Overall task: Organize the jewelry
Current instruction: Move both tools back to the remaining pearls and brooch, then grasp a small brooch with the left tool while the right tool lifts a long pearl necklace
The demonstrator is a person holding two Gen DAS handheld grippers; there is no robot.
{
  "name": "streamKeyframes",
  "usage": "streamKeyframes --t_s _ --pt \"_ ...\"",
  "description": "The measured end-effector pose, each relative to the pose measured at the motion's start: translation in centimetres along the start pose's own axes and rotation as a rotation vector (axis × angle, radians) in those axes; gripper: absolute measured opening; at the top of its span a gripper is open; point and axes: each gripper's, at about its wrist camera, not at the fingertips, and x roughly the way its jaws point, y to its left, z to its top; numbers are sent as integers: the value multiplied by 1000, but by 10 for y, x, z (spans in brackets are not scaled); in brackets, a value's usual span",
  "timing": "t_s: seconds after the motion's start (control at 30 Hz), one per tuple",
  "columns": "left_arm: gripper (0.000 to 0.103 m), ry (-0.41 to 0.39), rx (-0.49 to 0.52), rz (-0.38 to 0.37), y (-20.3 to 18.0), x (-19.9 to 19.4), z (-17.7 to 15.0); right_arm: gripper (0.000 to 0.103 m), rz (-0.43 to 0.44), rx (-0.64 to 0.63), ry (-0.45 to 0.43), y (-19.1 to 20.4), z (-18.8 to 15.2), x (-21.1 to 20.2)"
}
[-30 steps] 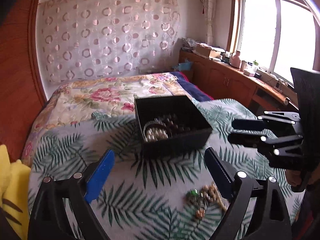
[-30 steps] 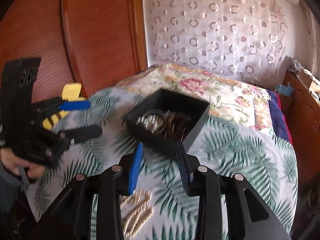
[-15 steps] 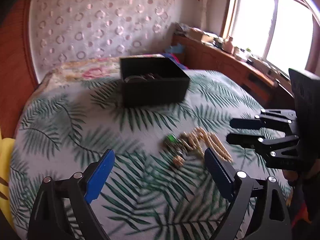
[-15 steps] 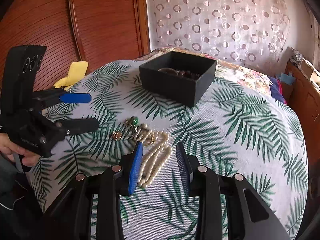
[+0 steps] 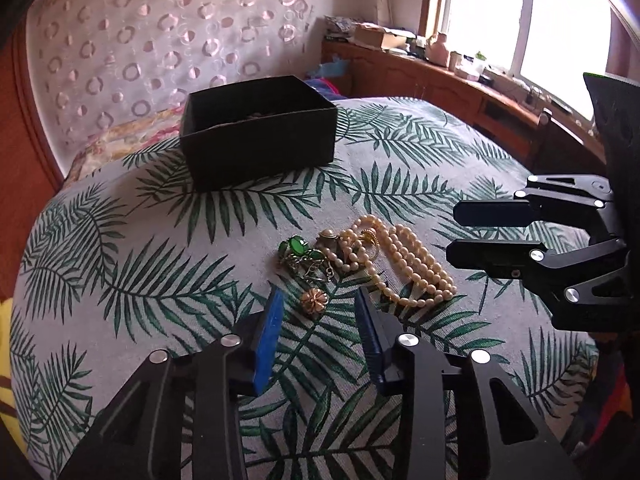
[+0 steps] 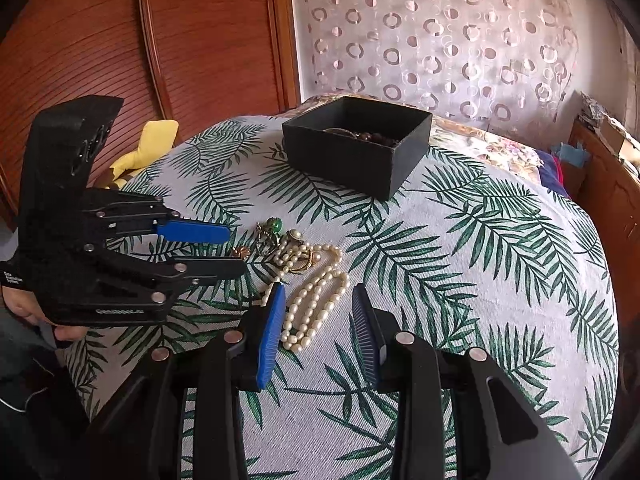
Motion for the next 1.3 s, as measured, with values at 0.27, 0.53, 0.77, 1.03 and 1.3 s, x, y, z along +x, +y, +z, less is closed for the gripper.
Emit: streamKeyframes --t_s 0.27,0.53,0.77,1.03,1.3 --pt "14 6 11 20 1 3 0 37 14 -21 19 8 -2 3" --pt "14 -28 -38 12 11 -16 -9 26 -18 -14 36 4 -2 10" --pt "14 -41 -53 0 11 -20 -11 17 -50 13 76 -10 3 28" --pt "14 -43 -58 -7 9 -18 -13 13 -93 7 118 -7 14 43" --pt "14 -55 -69 -13 11 -21 -13 6 -103 2 124 -13 16 45"
